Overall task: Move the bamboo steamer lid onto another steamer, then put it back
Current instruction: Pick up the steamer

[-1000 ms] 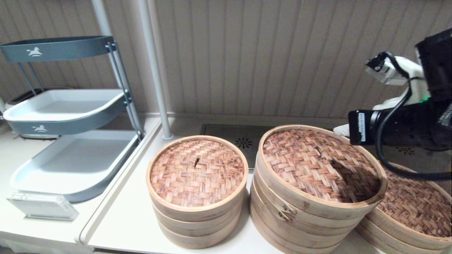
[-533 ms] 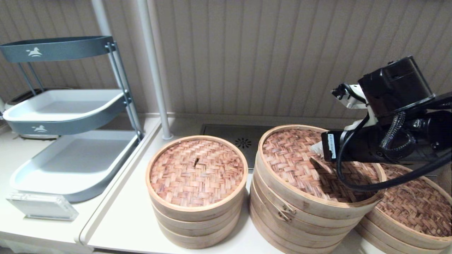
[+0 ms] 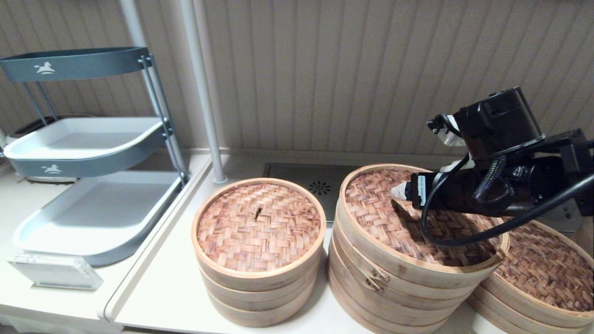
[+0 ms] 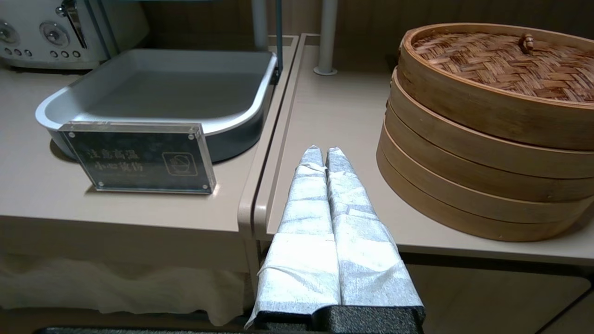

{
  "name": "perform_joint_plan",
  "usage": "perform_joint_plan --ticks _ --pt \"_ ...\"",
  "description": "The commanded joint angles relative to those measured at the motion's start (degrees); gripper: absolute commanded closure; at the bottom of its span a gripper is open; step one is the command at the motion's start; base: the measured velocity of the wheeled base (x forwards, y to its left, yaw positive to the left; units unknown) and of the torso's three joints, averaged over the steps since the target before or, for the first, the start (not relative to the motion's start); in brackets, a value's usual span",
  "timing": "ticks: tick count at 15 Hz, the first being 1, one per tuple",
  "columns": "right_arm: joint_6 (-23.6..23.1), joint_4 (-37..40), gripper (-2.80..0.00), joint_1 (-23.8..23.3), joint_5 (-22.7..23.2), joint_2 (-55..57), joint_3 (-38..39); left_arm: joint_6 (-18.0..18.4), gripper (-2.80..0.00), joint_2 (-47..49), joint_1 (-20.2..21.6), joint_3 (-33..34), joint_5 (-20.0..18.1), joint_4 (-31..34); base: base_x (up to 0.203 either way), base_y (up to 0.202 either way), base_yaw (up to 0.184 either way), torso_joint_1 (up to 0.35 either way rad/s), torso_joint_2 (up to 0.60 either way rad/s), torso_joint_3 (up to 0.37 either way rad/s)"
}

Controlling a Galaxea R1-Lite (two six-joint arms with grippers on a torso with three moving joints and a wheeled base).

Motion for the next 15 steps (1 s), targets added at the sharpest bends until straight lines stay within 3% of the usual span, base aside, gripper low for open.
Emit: perform_joint_plan --ticks 1,13,14,15 --pt "0.03 -1.87 -2.80 -0.14 -0.66 0.15 1.47 0.02 0.00 -0.08 -0.03 1.41 0.05 -0.04 0.000 0.000 0.000 0.000 0.00 0.000" --pt "0.11 -4.49 -2.80 -0.16 -0.78 1.71 2.39 0.02 0.00 -0.08 -0.03 1.41 -0.02 -0.04 0.000 0.000 0.000 0.000 0.00 0.000" --pt "0.11 -4.49 0.00 -0.16 -0.78 1.71 2.39 0.02 0.00 -0.08 -0.03 1.41 -0.02 -0.04 0.000 0.000 0.000 0.000 0.00 0.000" --pt "0.11 -4.49 0.00 -0.17 -0.78 1.54 2.64 0.02 0.00 -0.08 -0.02 1.41 -0.02 -0.03 0.000 0.000 0.000 0.000 0.00 0.000"
